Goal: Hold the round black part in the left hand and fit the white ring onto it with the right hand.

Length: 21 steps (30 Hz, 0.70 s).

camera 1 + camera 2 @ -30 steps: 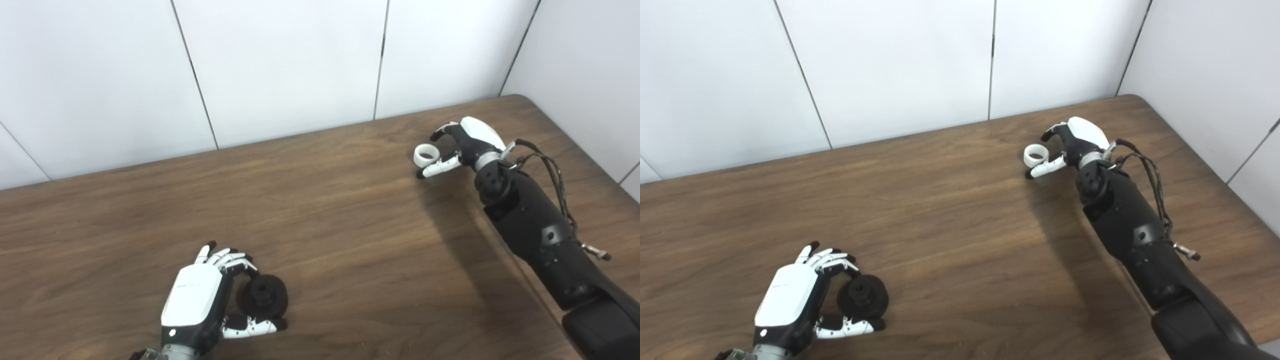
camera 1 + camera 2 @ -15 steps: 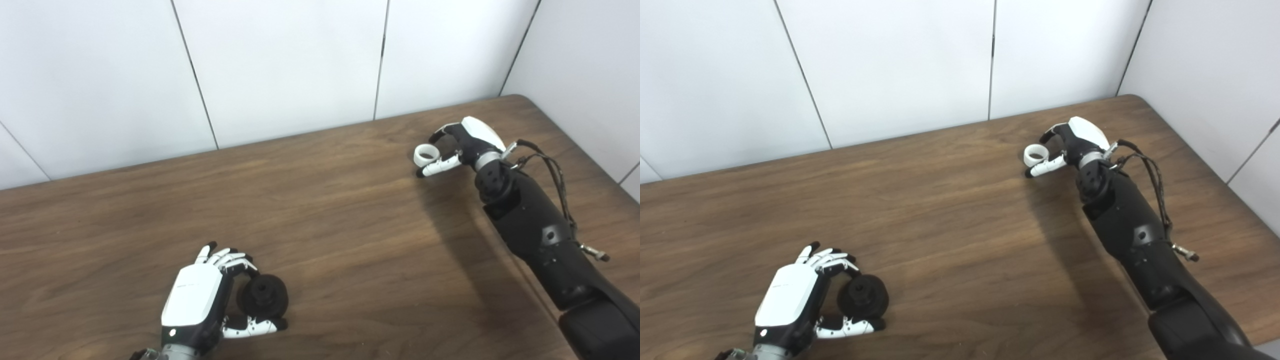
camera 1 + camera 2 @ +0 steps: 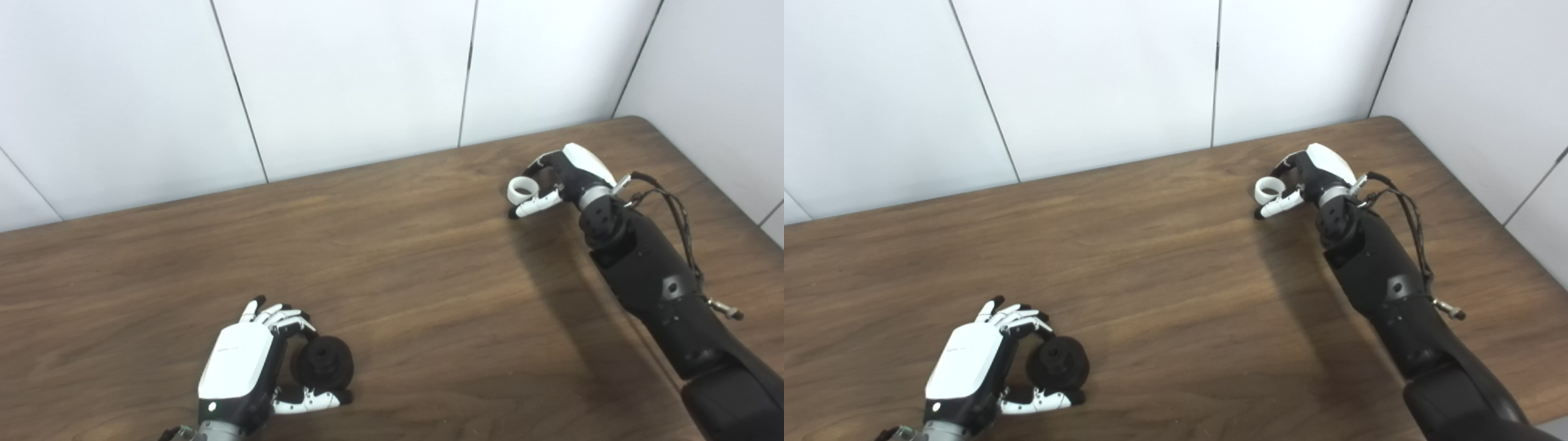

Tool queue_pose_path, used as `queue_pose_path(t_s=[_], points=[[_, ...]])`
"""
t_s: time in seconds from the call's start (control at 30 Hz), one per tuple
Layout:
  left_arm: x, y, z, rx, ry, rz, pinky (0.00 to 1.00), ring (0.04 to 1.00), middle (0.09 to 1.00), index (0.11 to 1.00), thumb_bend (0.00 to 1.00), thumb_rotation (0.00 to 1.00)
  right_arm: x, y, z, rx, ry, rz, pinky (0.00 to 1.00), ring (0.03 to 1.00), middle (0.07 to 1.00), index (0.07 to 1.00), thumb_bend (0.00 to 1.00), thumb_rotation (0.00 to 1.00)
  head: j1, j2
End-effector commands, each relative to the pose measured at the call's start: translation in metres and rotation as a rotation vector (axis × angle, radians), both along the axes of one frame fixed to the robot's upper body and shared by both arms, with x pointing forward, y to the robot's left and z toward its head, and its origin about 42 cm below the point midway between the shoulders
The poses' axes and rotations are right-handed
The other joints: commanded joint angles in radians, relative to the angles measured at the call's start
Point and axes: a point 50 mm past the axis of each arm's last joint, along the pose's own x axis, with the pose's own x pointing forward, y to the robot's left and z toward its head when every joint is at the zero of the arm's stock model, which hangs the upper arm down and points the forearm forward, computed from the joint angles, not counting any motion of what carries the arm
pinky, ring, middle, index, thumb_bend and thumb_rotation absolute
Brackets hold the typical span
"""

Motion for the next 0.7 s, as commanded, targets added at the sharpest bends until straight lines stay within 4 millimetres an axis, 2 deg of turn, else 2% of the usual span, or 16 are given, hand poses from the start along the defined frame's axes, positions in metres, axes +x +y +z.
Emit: queue_pose_path(t_s=[0.0, 0.37, 0.43, 0.5, 0.67], points=[[-0.0028, 0.0022, -0.0020, 0.024, 0.015, 0.004, 0.98, 0.859, 0.764, 0.484, 0.52, 0.05, 0.0081, -0.0066, 0.0237, -0.023, -0.088, -0.008, 1.00, 0.921, 0.810, 0.502, 0.55, 0.14, -0.001, 0.002], [-0.0021, 0.0011, 0.0012, 0.021, 0.008, 0.003, 0.99, 0.865, 0.763, 0.484, 0.52, 0.05, 0.0051, -0.0060, 0.0230, -0.025, -0.095, -0.010, 1.00, 0.970, 0.846, 0.486, 0.52, 0.13, -0.003, 0.004], [-0.0019, 0.0008, 0.0006, 0.023, 0.006, 0.003, 0.99, 0.864, 0.763, 0.484, 0.52, 0.05, 0.0046, -0.0064, 0.0232, -0.037, -0.100, 0.000, 0.99, 0.921, 0.781, 0.485, 0.52, 0.13, -0.001, 0.005], [-0.0020, 0.0005, 0.0005, 0.022, 0.006, 0.002, 0.98, 0.863, 0.763, 0.484, 0.52, 0.05, 0.0039, -0.0069, 0.0229, -0.040, -0.101, 0.004, 0.99, 0.897, 0.754, 0.485, 0.52, 0.13, 0.000, 0.004], [-0.0017, -0.0002, 0.0009, 0.012, 0.005, 0.002, 0.99, 0.863, 0.762, 0.484, 0.52, 0.05, 0.0019, -0.0094, 0.0208, -0.032, -0.090, -0.005, 0.98, 0.929, 0.797, 0.485, 0.52, 0.13, 0.002, 0.005]])
